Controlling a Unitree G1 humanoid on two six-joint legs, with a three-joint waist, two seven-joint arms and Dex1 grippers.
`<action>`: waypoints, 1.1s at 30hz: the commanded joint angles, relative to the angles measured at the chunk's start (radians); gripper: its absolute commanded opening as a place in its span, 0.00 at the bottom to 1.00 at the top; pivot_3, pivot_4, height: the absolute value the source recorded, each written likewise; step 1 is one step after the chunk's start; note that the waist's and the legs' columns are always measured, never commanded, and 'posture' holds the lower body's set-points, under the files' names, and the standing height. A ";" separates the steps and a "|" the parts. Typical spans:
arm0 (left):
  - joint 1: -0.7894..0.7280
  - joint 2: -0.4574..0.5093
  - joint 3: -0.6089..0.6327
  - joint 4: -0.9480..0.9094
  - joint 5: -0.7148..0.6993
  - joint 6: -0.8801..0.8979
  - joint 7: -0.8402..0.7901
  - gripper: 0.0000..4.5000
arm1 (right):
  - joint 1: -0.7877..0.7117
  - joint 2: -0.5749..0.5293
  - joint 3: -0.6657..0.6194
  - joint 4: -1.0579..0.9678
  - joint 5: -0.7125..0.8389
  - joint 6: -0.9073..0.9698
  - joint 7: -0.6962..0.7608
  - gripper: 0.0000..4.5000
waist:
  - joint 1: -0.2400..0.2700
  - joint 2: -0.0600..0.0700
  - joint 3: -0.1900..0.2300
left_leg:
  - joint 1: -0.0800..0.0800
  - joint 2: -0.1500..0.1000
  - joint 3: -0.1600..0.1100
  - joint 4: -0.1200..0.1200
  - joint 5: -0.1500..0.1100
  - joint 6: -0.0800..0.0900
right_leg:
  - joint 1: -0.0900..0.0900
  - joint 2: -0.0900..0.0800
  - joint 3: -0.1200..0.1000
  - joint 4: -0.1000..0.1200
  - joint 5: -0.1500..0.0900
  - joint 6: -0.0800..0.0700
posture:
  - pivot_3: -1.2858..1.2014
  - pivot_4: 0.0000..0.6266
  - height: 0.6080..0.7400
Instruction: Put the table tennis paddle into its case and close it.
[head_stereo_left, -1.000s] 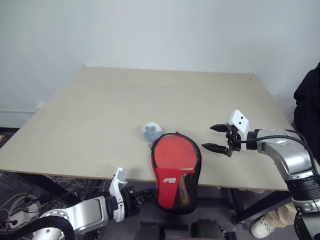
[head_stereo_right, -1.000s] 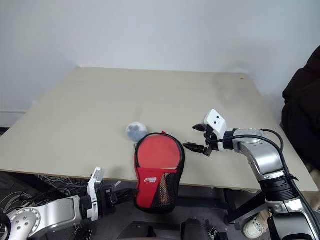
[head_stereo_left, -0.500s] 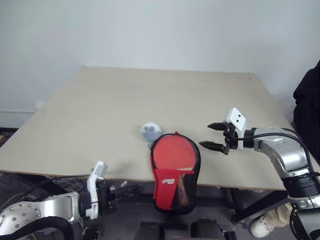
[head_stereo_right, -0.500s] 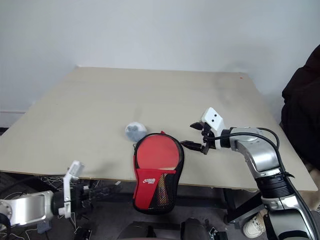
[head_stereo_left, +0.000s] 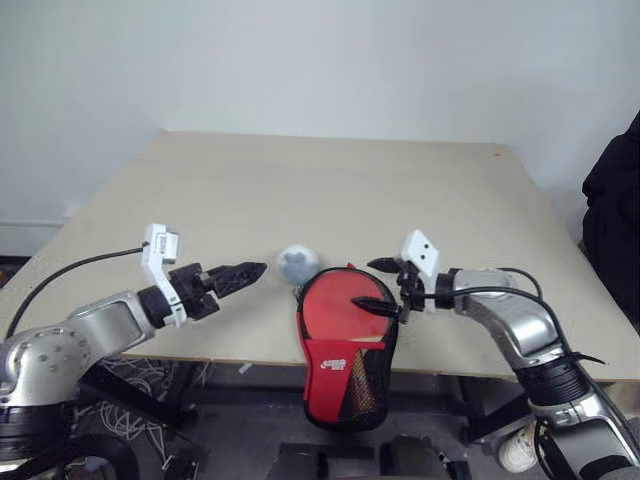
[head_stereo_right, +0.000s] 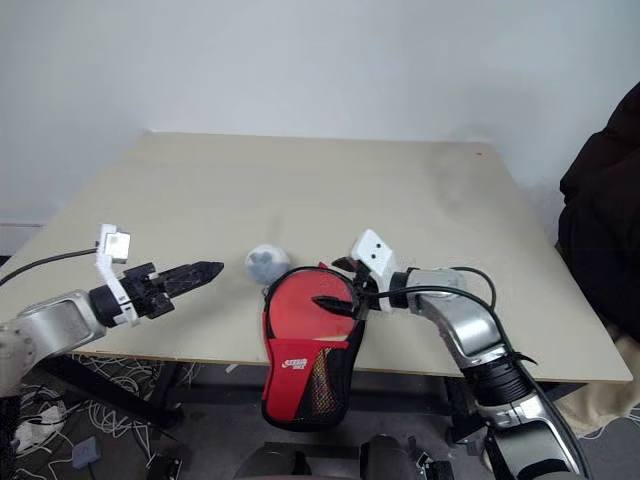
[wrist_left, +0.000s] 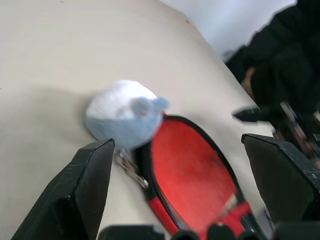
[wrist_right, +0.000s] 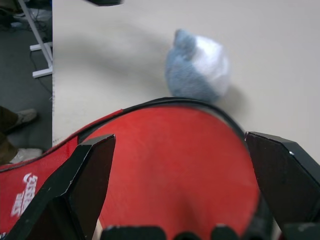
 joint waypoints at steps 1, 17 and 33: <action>-0.075 -0.051 -0.005 0.045 0.092 -0.049 -0.002 0.97 | -0.027 0.044 0.023 0.036 -0.028 -0.032 -0.023 1.00 | 0.000 0.000 0.000 | 0.000 0.000 0.000 0.000 0.000 0.000 | 0.000 0.000 0.000 0.000 0.000 0.000 | 0.52 0.00 1.00; -0.139 -0.257 -0.057 0.151 0.383 -0.126 -0.049 0.97 | -0.118 0.206 0.069 0.346 -0.151 -0.196 -0.068 1.00 | 0.000 -0.002 -0.001 | 0.000 0.000 -0.001 0.000 0.003 0.003 | 0.000 0.000 0.001 0.001 0.001 -0.001 | 0.52 0.00 1.00; -0.230 -0.376 -0.097 0.265 0.601 -0.235 -0.107 0.97 | -0.103 0.291 0.074 0.510 -0.201 -0.295 -0.089 1.00 | -0.002 -0.003 -0.001 | 0.001 0.000 -0.002 0.000 0.003 0.003 | 0.000 0.000 0.002 0.002 0.002 -0.002 | 0.52 0.00 1.00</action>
